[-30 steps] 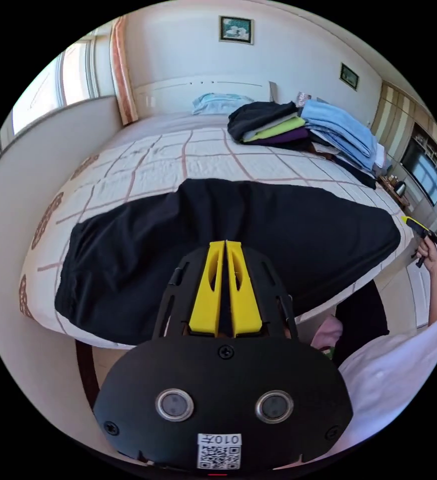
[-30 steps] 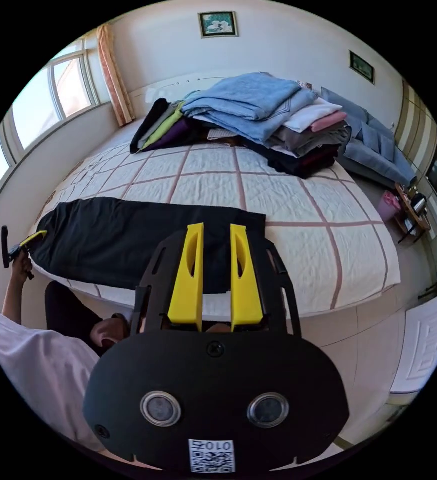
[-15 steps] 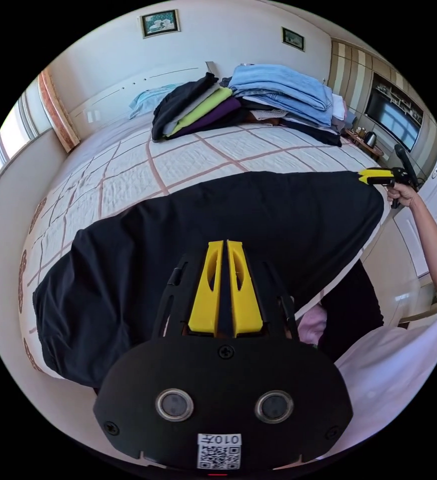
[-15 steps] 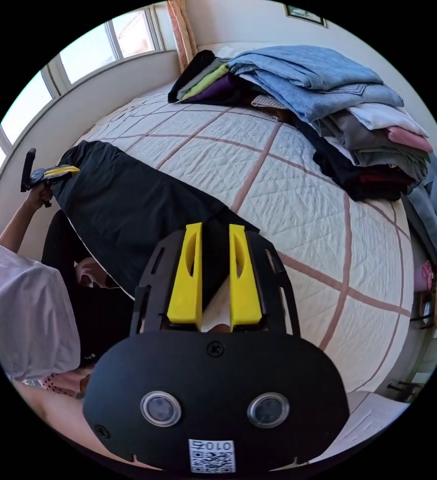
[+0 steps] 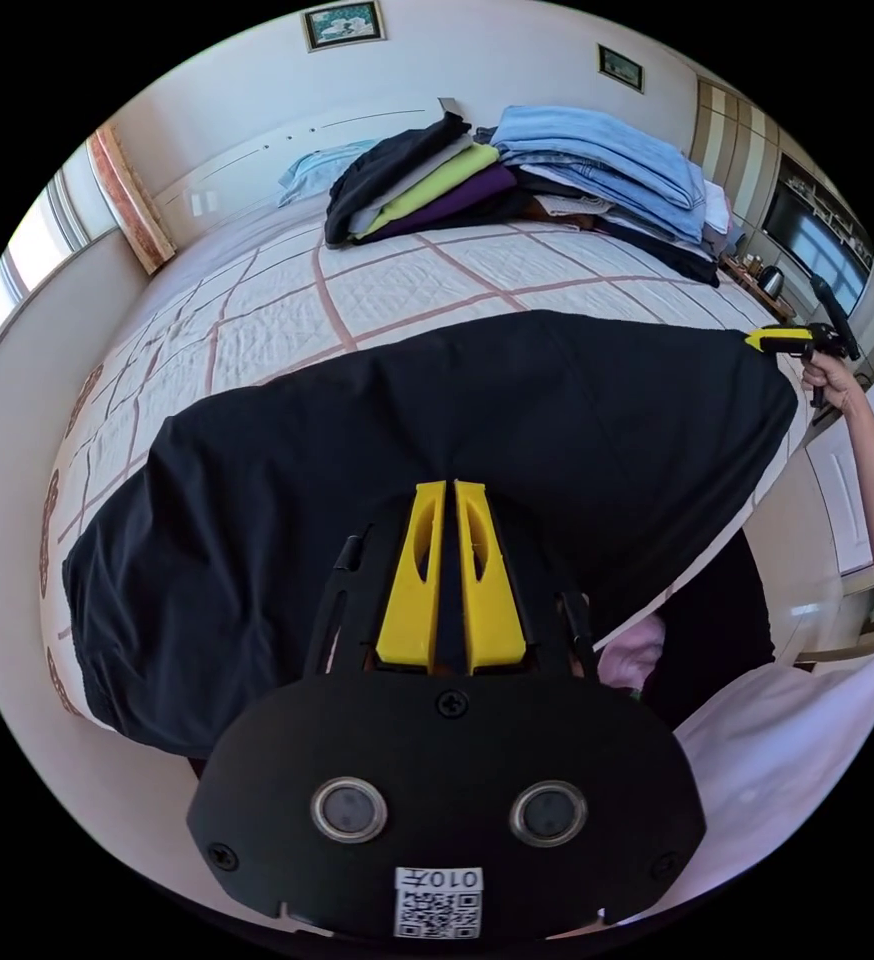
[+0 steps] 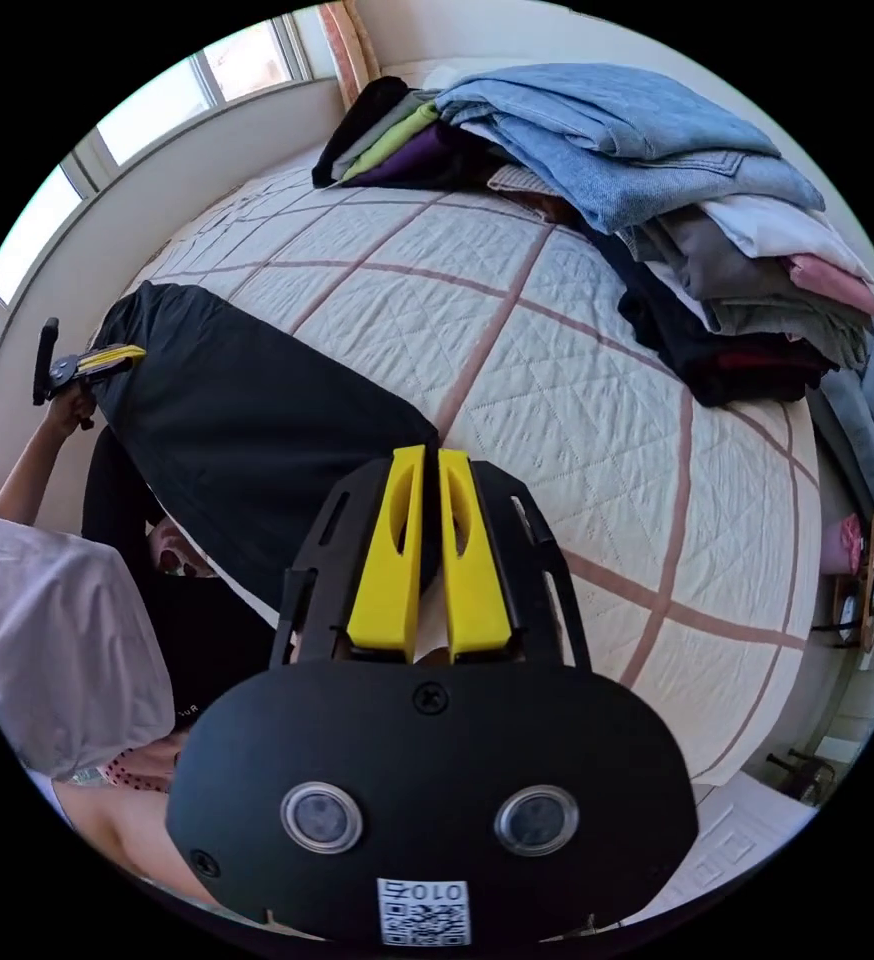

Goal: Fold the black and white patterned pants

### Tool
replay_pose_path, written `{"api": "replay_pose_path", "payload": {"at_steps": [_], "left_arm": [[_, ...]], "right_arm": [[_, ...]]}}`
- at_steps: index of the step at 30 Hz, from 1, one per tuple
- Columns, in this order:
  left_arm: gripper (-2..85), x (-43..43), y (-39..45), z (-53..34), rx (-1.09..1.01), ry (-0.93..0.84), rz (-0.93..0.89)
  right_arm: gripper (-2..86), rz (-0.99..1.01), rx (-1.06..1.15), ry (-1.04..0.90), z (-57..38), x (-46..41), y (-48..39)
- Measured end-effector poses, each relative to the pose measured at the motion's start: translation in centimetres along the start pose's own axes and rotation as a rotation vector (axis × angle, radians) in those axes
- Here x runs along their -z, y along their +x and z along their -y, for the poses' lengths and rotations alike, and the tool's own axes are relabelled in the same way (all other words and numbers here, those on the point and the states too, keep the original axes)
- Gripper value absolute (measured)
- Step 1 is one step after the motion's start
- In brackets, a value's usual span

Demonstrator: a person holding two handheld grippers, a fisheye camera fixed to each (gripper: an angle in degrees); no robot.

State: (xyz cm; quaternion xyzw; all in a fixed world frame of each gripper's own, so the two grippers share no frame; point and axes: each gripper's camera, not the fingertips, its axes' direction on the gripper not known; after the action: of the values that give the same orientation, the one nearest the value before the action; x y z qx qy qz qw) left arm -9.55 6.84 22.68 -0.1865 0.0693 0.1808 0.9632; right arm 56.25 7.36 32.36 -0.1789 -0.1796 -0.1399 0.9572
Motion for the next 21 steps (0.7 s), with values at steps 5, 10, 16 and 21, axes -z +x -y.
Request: {"api": "replay_pose_path", "payload": {"at_steps": [5,10,16,21], "left_arm": [[0.1,-0.3,-1.0,-0.2,0.047,0.003,-0.033],[0.1,1.7,-1.9,-0.6,0.049,0.073,-0.023],[0.0,-1.3,-5.4,-2.4,0.112,0.057,-0.128],[-0.1,1.1,-6.2,-5.0,0.127,0.167,-0.116]], "right_arm": [[9.0,-0.023,-0.117,0.192,-5.3,4.0,1.1],[8.1,-0.025,-0.223,0.248,-11.9,4.8,0.4],[8.5,-0.026,-0.286,0.245,-15.5,3.0,0.4],[10.4,0.057,-0.557,0.320,-20.5,4.6,2.1]]}}
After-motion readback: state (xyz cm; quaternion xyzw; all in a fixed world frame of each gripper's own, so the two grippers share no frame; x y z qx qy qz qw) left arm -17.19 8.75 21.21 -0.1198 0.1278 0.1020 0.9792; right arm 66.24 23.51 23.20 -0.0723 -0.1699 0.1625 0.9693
